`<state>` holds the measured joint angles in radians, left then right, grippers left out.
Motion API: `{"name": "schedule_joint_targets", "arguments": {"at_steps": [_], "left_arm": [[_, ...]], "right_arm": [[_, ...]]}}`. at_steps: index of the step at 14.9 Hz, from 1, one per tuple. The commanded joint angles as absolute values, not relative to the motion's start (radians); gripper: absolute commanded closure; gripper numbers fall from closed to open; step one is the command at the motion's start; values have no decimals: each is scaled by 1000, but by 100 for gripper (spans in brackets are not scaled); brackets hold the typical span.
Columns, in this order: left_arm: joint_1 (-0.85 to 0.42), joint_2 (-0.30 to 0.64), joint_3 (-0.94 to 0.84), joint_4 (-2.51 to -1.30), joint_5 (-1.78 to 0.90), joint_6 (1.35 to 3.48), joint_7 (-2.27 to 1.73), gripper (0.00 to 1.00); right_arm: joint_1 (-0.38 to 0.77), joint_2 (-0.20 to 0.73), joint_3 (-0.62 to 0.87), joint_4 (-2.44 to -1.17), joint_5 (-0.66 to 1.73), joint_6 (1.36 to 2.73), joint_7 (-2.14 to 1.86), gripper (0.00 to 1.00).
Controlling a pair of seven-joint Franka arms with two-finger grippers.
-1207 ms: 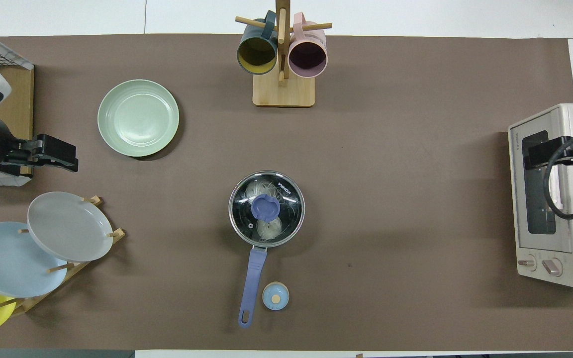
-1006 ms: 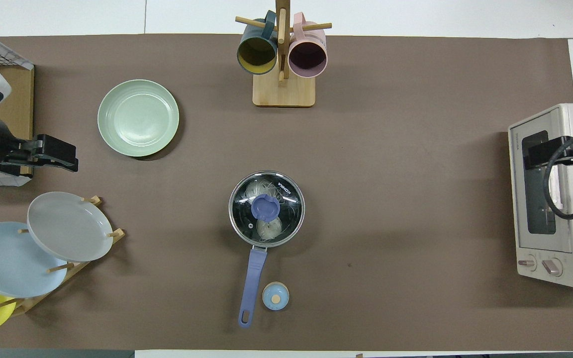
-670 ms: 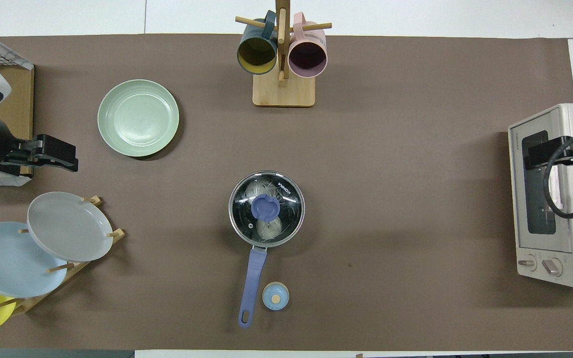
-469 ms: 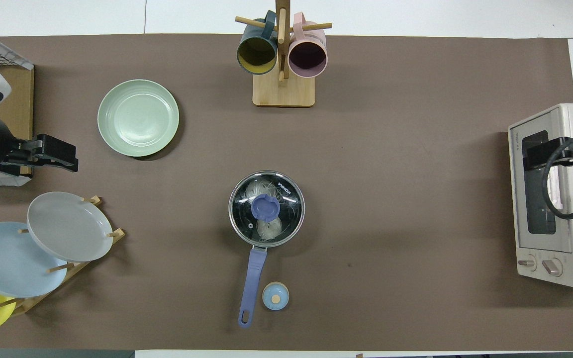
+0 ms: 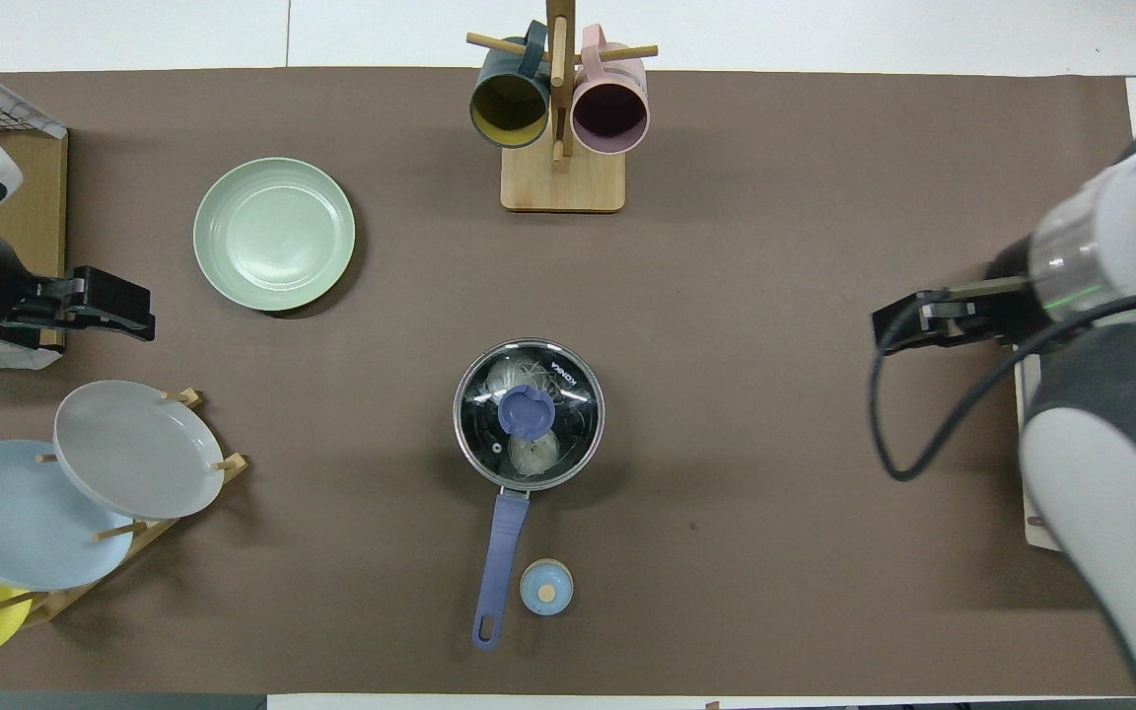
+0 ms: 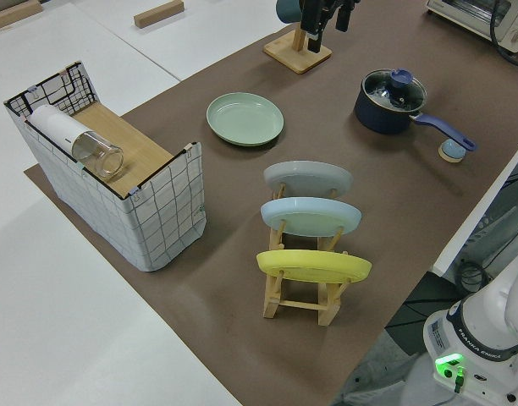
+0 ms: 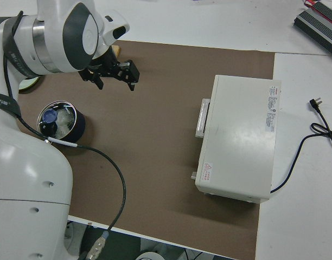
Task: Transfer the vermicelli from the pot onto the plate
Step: 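Reach the right gripper toward the glass lid knob on the saucepan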
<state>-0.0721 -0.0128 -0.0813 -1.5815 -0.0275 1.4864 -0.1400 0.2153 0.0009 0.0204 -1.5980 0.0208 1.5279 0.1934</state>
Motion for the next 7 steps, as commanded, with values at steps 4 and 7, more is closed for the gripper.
{"name": "schedule_joint_targets", "arguments": {"at_steps": [4, 7], "left_arm": [[-72, -23, -75, -1585, -37, 1473, -146, 0], [-72, -23, -75, -1585, -37, 1473, -144, 0]], "right_arm": [[432, 256, 21, -1330, 41, 1532, 503, 0], [546, 342, 21, -1286, 31, 1607, 665, 0]]}}
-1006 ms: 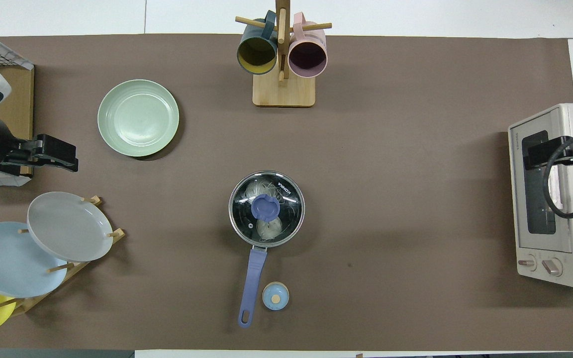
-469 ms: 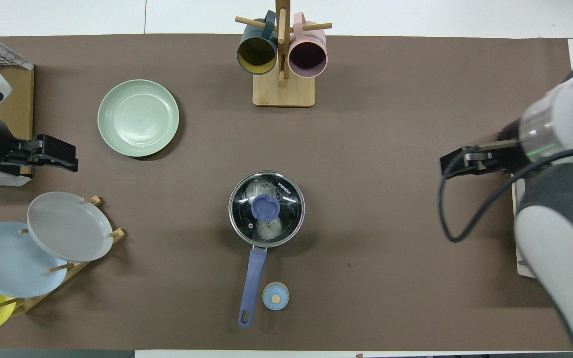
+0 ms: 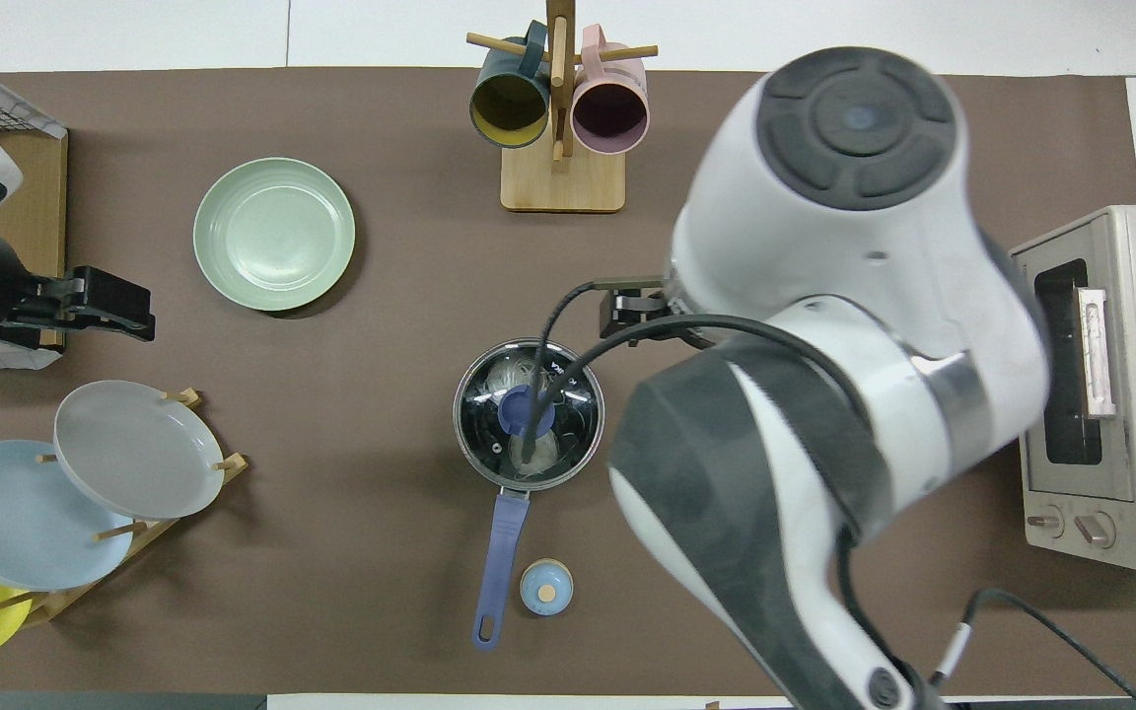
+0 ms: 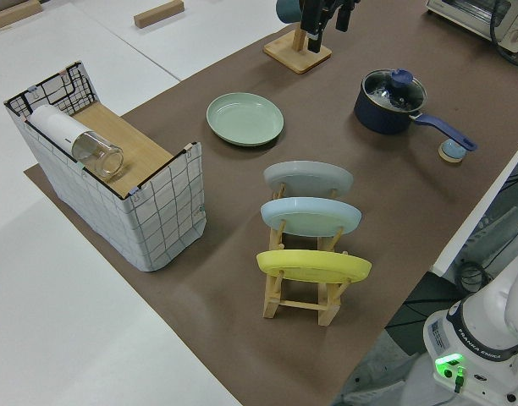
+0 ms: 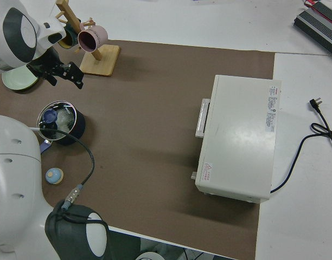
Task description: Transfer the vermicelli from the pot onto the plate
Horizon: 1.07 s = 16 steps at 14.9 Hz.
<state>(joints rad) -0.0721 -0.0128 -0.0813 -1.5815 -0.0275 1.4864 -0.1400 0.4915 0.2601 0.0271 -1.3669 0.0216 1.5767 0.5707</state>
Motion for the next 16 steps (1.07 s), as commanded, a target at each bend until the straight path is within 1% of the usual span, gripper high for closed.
{"name": "schedule_joint_targets", "arguments": {"at_steps": [1, 4, 5, 6, 11, 13, 16], "left_arm": [[-72, -23, -75, -1585, -37, 1473, -146, 0], [-72, -23, -75, -1585, -37, 1473, -144, 0], [-72, -23, -75, -1585, -37, 1473, -144, 0], [-72, -23, -75, -1585, -37, 1473, -146, 0], [-72, -23, -75, -1585, -37, 1473, -144, 0], [-72, -23, -75, -1585, -37, 1473, -146, 0], [-72, -23, -75, -1585, -37, 1471, -146, 0]], "right_arm": [[567, 356, 21, -1287, 31, 1643, 707, 0], [633, 400, 21, -1293, 29, 1698, 761, 0], [638, 402, 21, -1313, 29, 1718, 762, 0], [641, 397, 23, -1360, 31, 1741, 770, 0], [655, 321, 28, -1580, 34, 1893, 772, 0], [678, 292, 28, -1656, 35, 1951, 772, 0], [696, 279, 28, -1693, 40, 1989, 781, 0]]}}
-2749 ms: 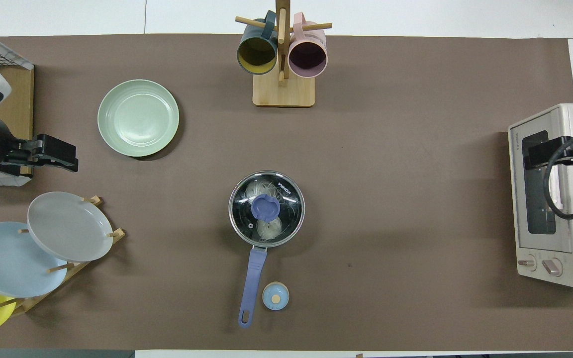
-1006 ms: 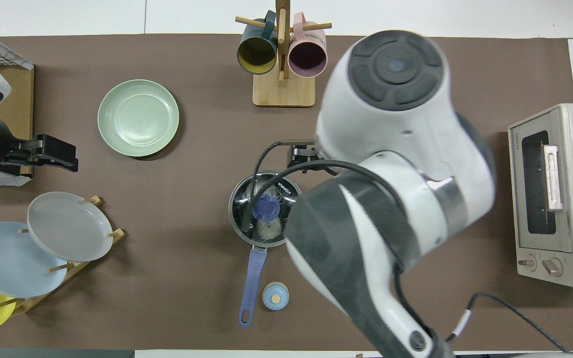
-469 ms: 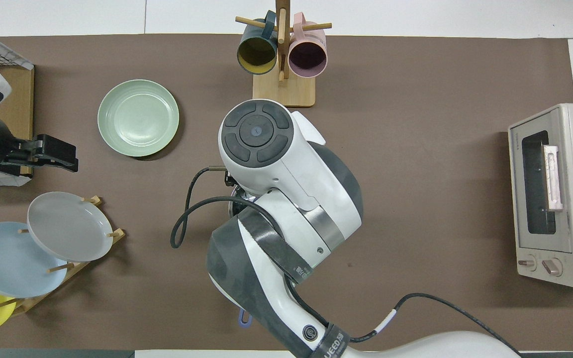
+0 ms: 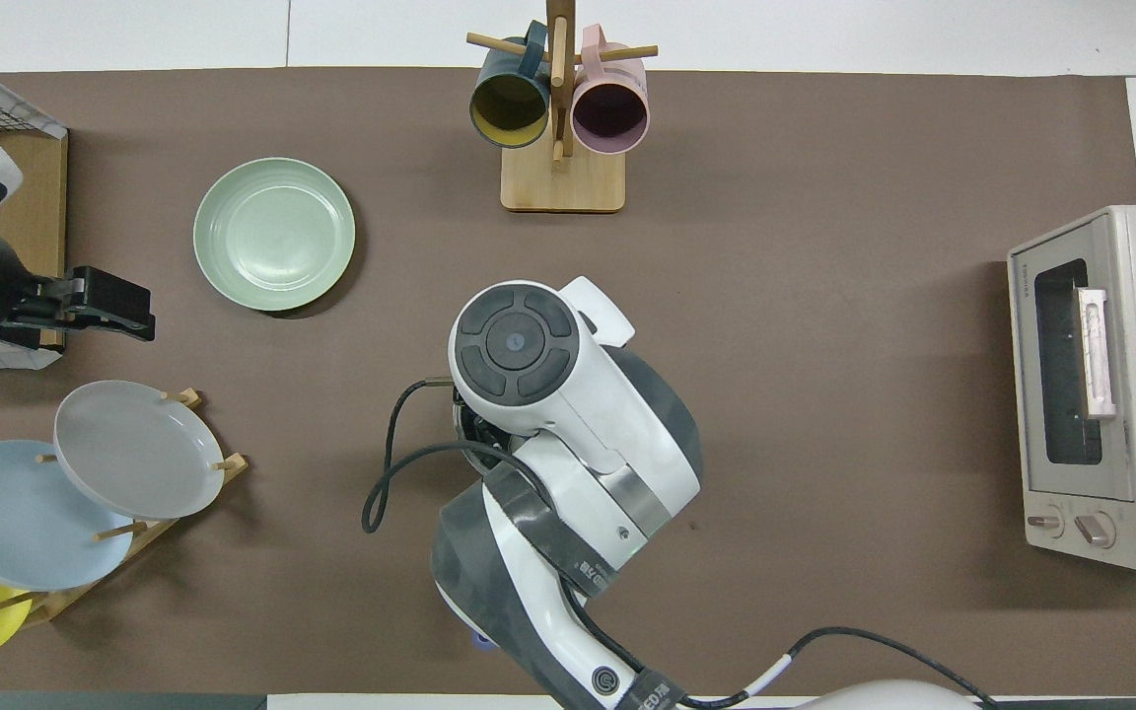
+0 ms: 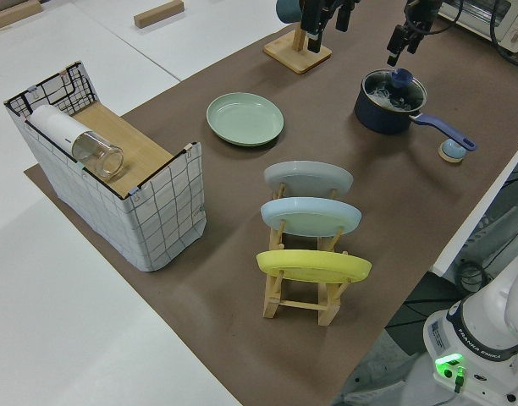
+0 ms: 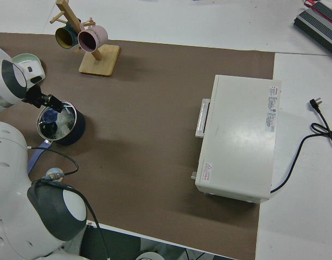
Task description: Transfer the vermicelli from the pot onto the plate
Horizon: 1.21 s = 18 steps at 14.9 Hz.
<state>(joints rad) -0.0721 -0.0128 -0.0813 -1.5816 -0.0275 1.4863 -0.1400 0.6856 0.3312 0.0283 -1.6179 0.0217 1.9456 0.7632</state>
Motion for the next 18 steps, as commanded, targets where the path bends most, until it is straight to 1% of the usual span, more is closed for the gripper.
{"name": "schedule_joint_targets", "arguments": {"at_steps": [1, 3, 6, 7, 11, 13, 14, 18], "left_arm": [[-72, -23, -75, -1585, -37, 1471, -146, 0], [-72, -23, -75, -1585, -37, 1471, -146, 0], [-72, -23, -75, -1585, -37, 1471, -146, 0], [-72, -23, -75, -1585, -37, 1473, -147, 0], [-72, -23, -75, -1585, -37, 1471, -147, 0], [-72, -23, -75, -1585, -37, 1471, -147, 0], [-72, -23, -75, -1585, -37, 1473, -149, 0], [-72, -23, -75, -1585, -37, 1476, -150, 0]], "right_arm": [[698, 279, 28, -1695, 40, 1997, 787, 0], [698, 273, 28, -1716, 40, 2002, 785, 0], [699, 250, 28, -1790, 40, 2084, 785, 3], [699, 247, 28, -1801, 40, 2092, 784, 3], [703, 245, 28, -1813, 40, 2111, 785, 4], [738, 262, 26, -1810, 34, 2117, 787, 4], [736, 270, 28, -1810, 31, 2118, 787, 5], [736, 270, 26, -1807, 31, 2114, 784, 20]]}}
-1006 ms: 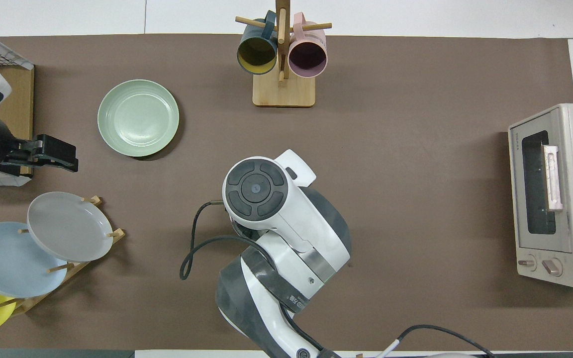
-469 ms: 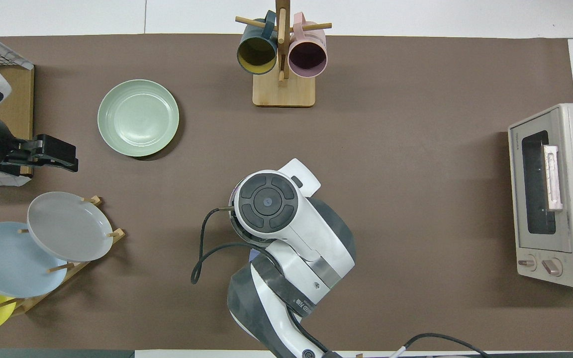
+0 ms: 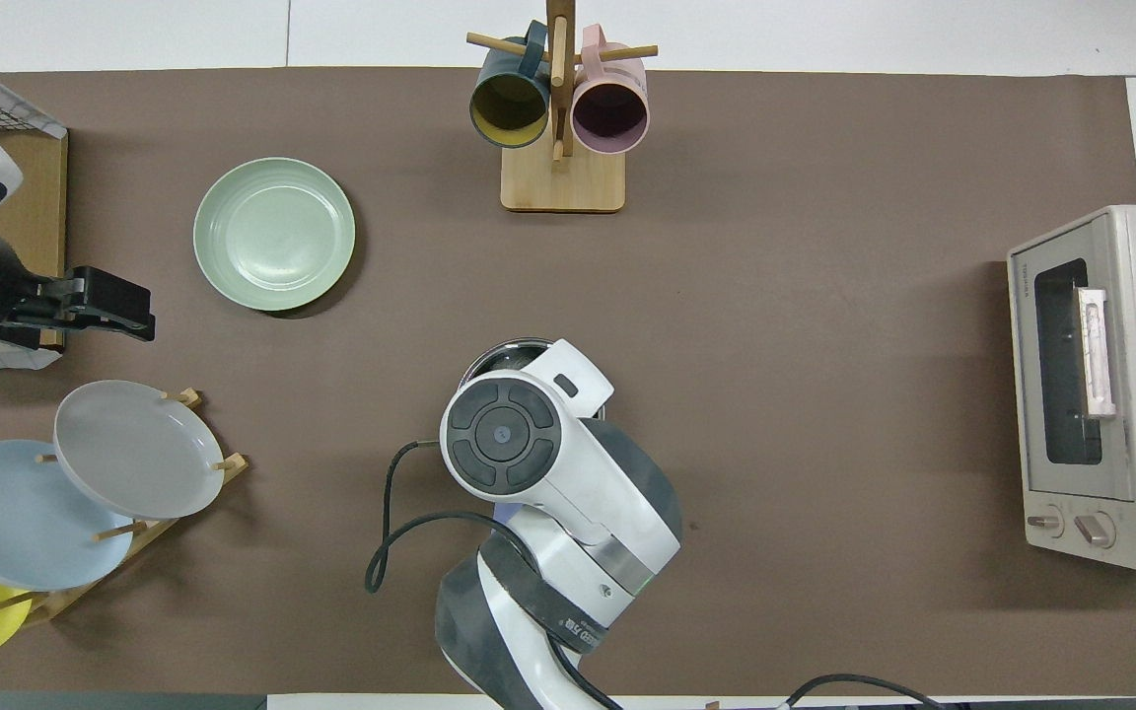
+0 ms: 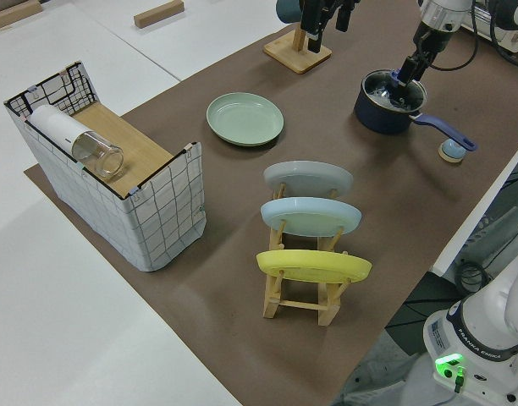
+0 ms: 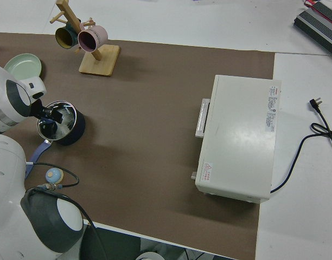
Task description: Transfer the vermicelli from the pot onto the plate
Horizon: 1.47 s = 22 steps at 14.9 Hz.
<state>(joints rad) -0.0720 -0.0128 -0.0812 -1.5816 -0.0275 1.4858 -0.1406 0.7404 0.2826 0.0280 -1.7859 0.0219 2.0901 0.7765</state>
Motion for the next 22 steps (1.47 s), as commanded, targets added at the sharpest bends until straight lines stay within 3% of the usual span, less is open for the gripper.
{"name": "schedule_joint_targets", "arguments": {"at_steps": [1, 15, 17, 20, 22], "left_arm": [[-72, -23, -75, -1585, -37, 1477, -150, 0], [-72, -21, -75, -1583, -37, 1491, -153, 0], [-72, -21, -75, -1582, -37, 1494, -153, 0], [-74, -21, -75, -1582, -37, 1500, -153, 0], [-74, -21, -75, -1582, -37, 1502, -153, 0]], "right_arm": [[735, 271, 26, -1806, 29, 2112, 781, 22], [713, 288, 26, -1773, 29, 2140, 767, 19], [713, 288, 26, -1773, 29, 2140, 762, 27], [712, 288, 26, -1772, 29, 2140, 761, 49], [712, 288, 26, -1761, 29, 2132, 761, 52]]}}
